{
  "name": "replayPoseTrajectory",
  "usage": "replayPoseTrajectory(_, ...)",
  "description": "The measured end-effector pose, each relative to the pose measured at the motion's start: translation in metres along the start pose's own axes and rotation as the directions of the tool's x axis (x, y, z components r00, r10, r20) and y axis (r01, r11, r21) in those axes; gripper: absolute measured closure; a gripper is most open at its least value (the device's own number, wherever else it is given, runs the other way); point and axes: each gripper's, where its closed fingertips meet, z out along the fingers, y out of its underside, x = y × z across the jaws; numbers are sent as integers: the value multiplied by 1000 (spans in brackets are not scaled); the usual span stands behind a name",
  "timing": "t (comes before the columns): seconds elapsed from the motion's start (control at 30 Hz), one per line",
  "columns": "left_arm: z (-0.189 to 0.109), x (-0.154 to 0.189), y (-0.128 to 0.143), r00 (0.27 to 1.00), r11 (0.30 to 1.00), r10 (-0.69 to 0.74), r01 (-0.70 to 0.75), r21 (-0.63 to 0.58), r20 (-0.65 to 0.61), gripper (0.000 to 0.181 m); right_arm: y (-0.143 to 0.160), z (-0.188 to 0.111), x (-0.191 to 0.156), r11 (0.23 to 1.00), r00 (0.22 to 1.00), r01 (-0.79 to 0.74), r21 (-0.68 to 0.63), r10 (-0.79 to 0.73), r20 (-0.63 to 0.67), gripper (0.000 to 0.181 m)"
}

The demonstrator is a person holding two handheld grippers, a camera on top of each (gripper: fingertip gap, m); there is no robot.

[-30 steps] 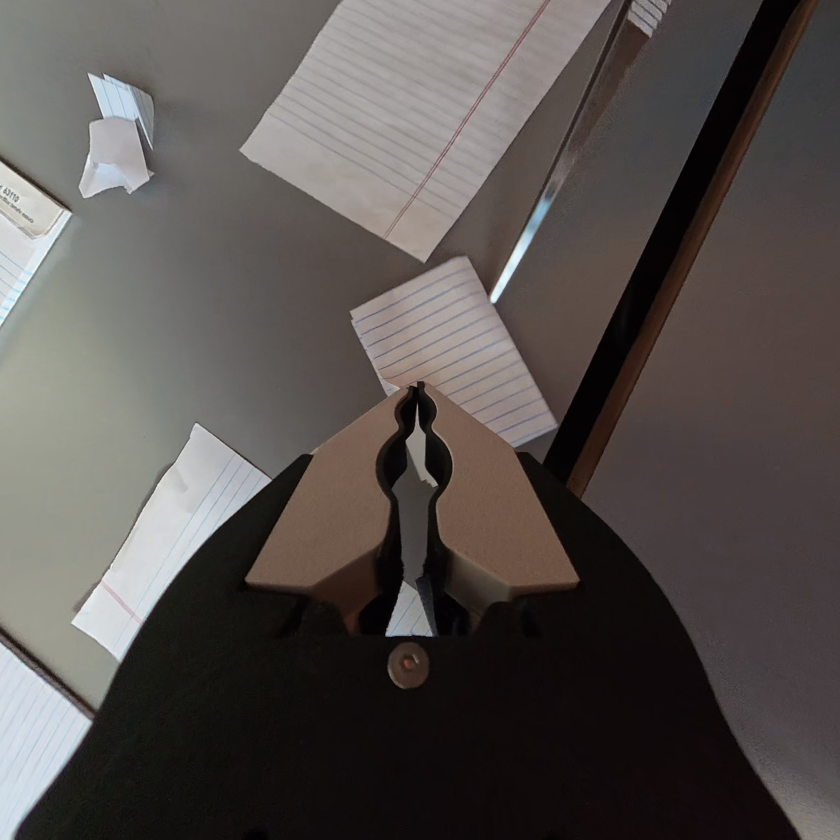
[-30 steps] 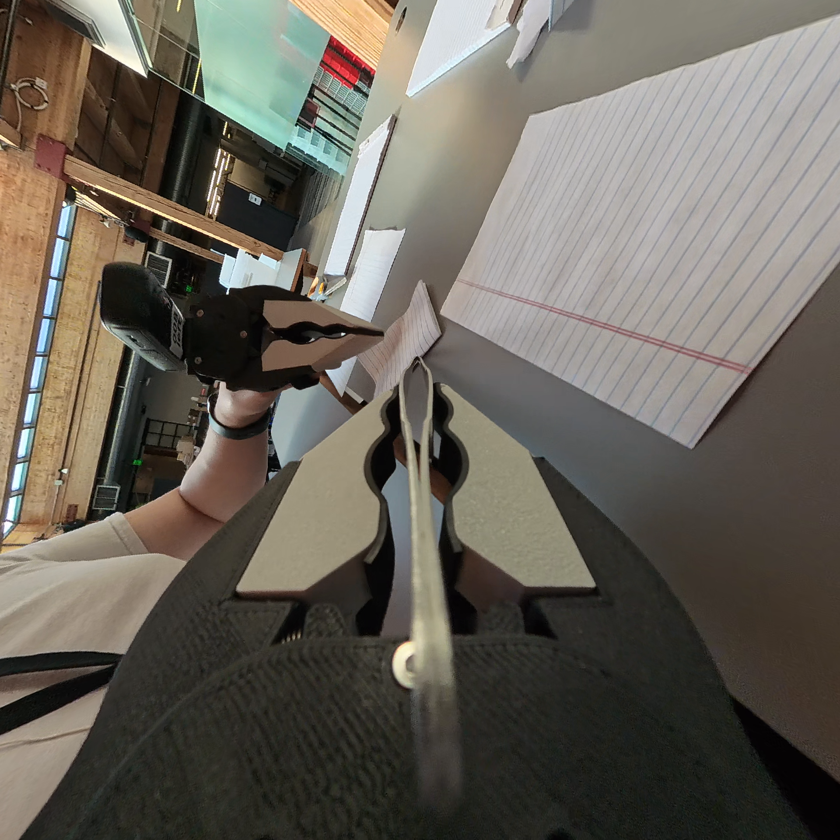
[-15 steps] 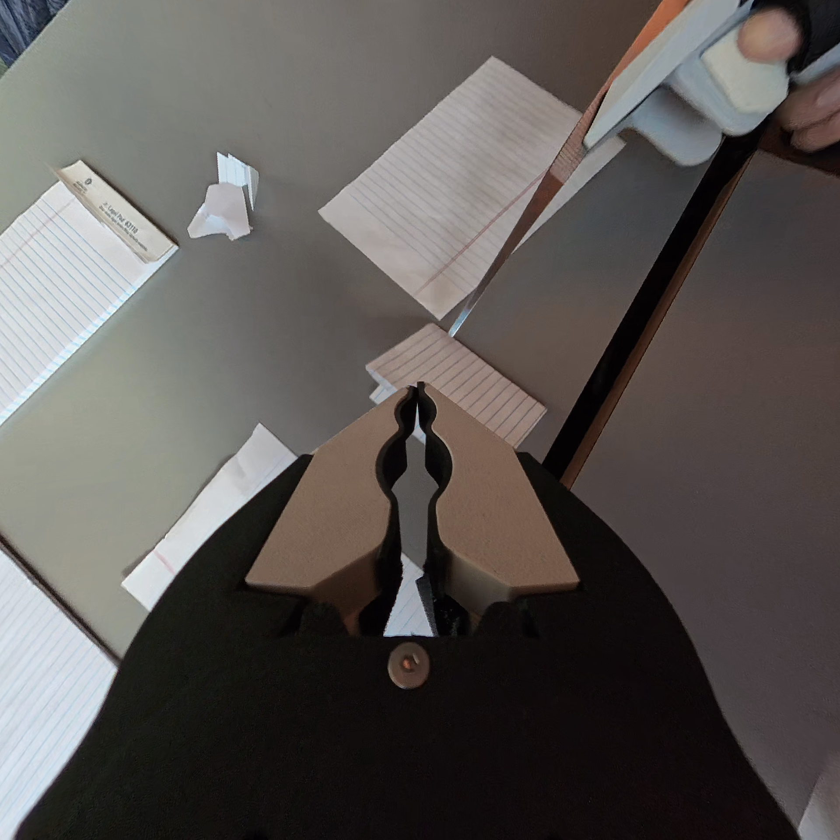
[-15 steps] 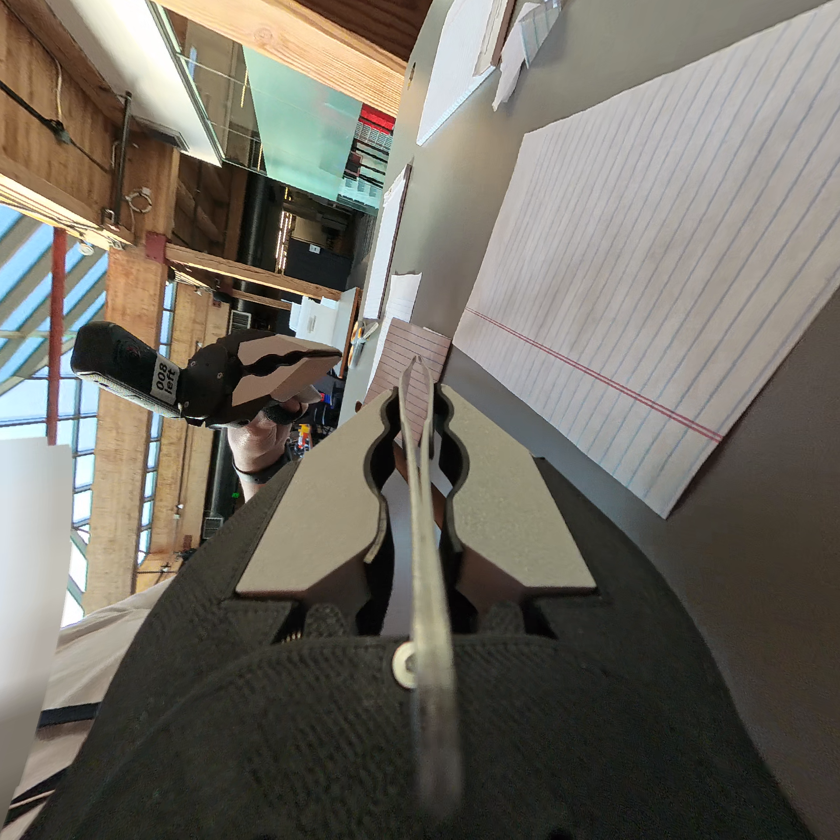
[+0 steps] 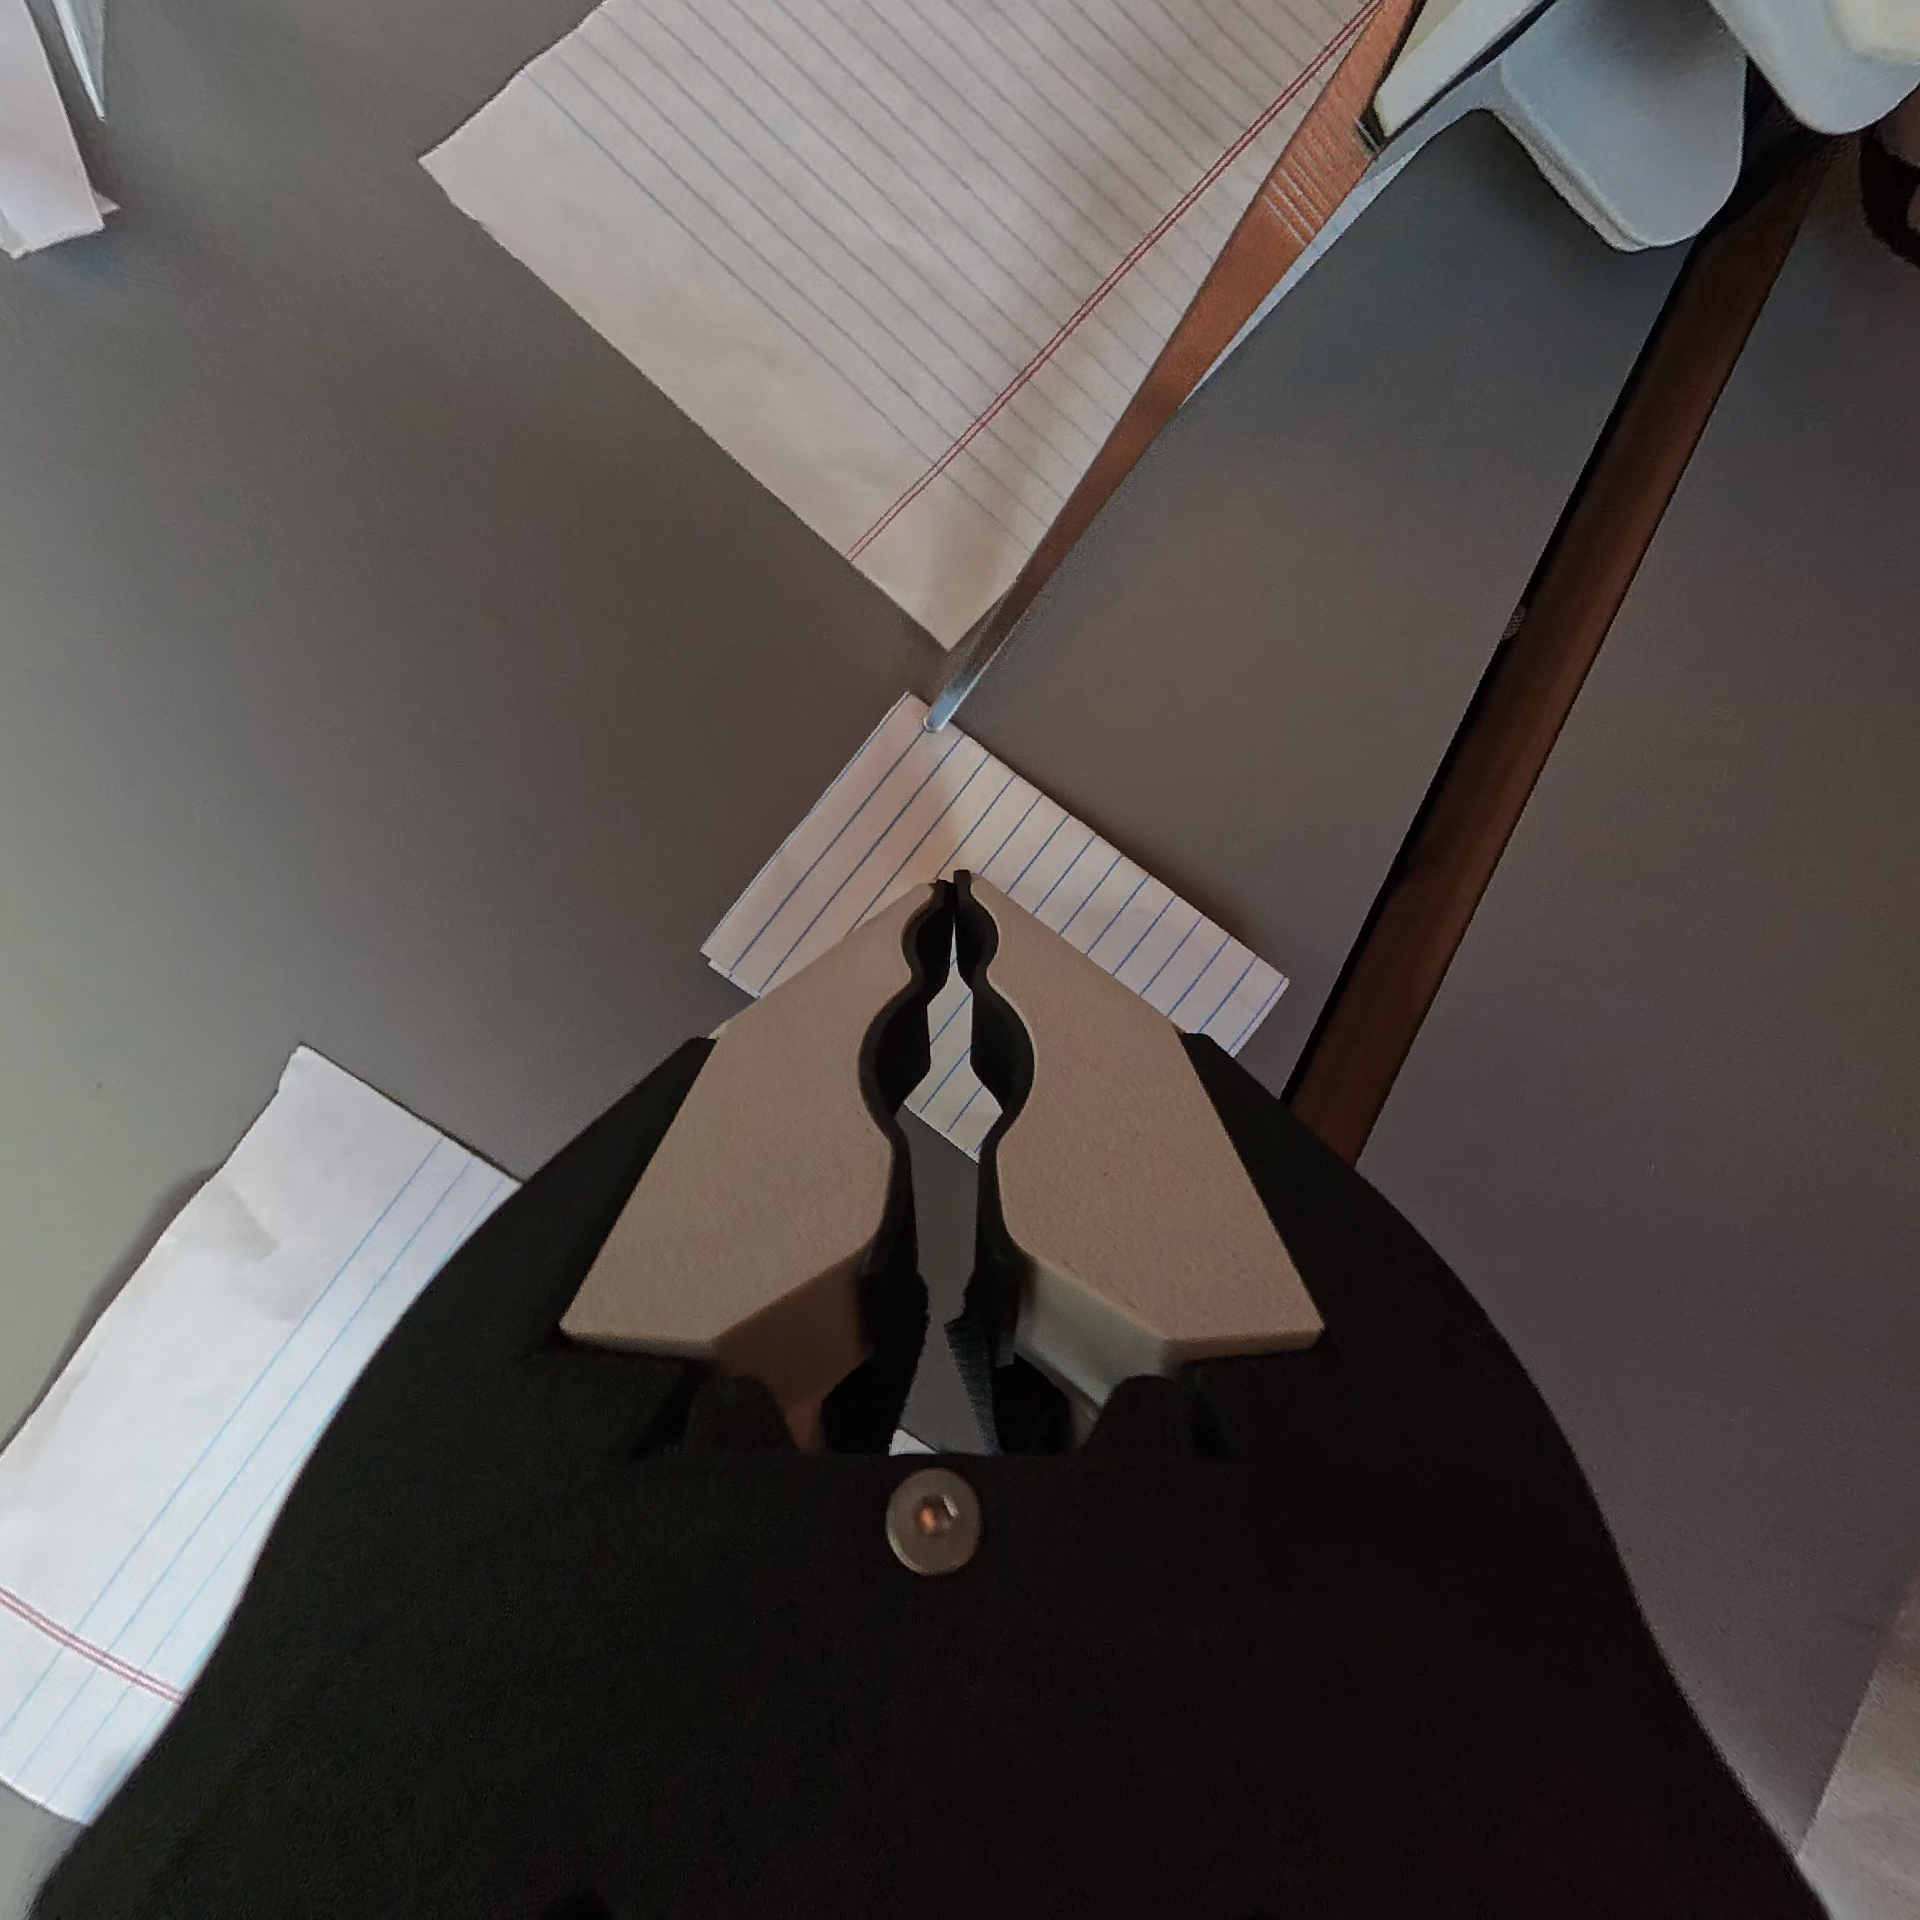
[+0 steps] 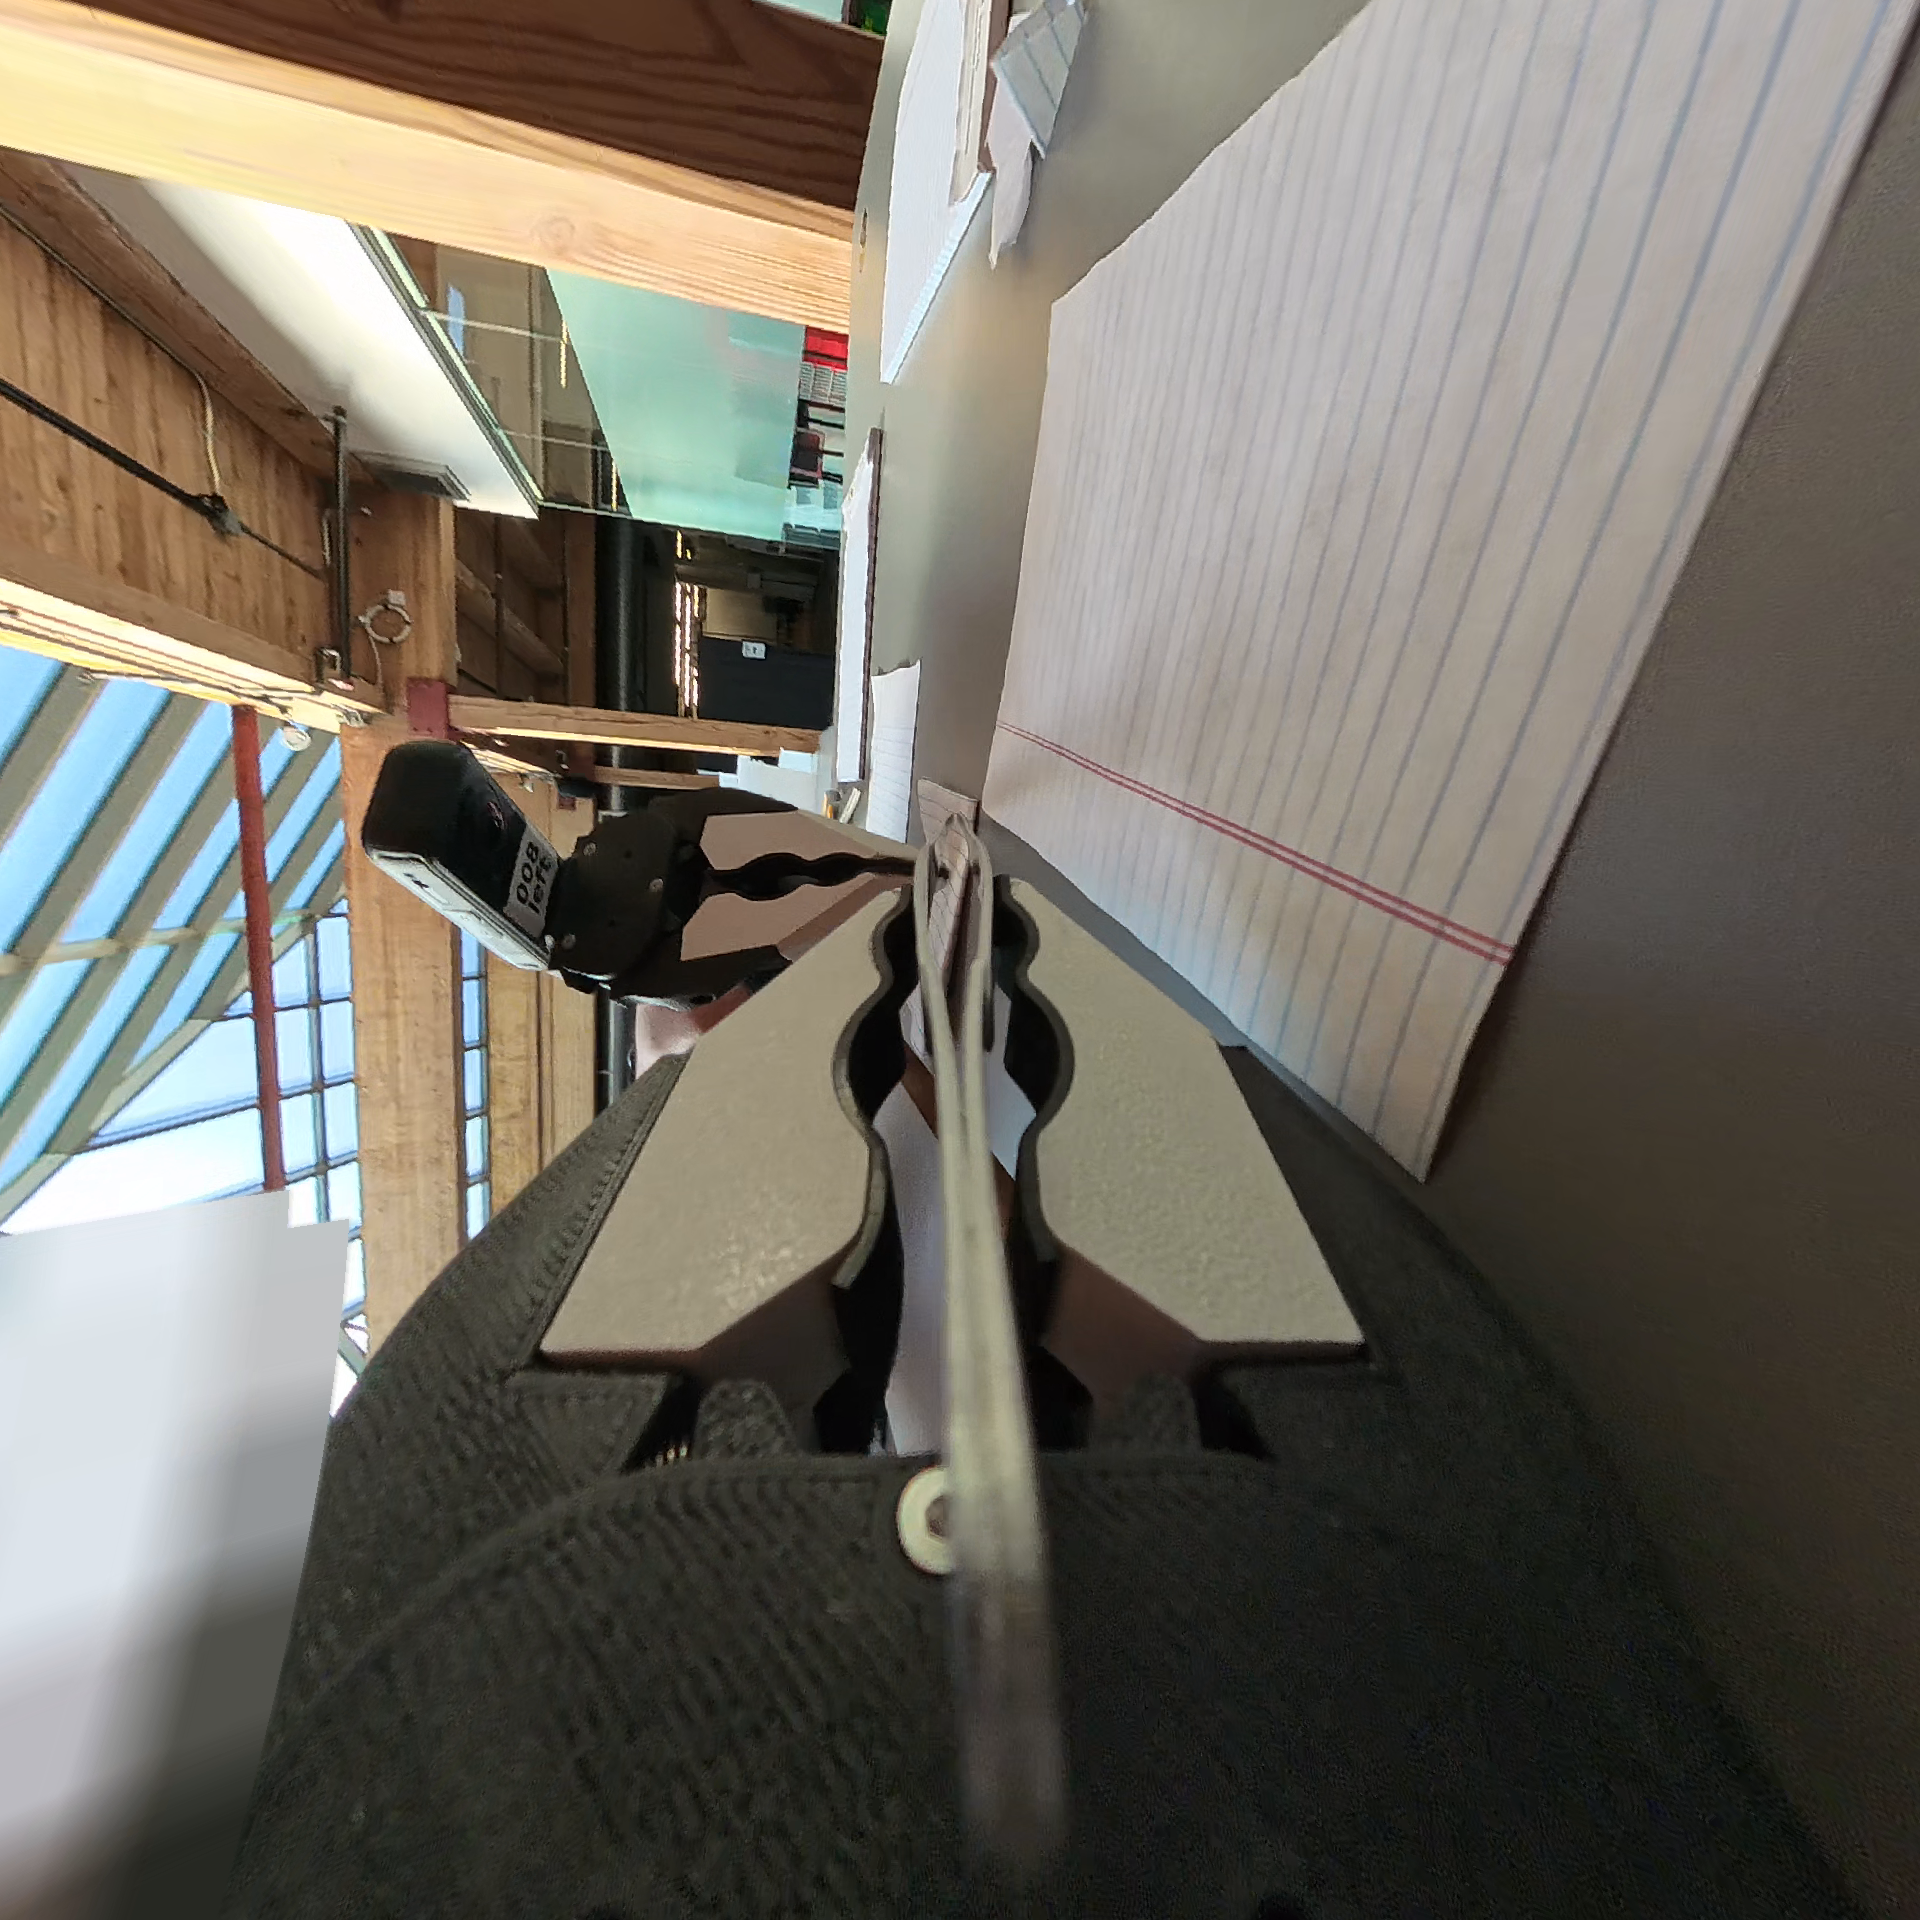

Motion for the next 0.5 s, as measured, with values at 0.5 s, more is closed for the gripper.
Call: replayPoseTrajectory(0.5, -3, -1, 4, 993, 997, 41, -48, 61, 111, 181, -3, 13, 6, 998, 998, -56, 4, 56, 3, 171)
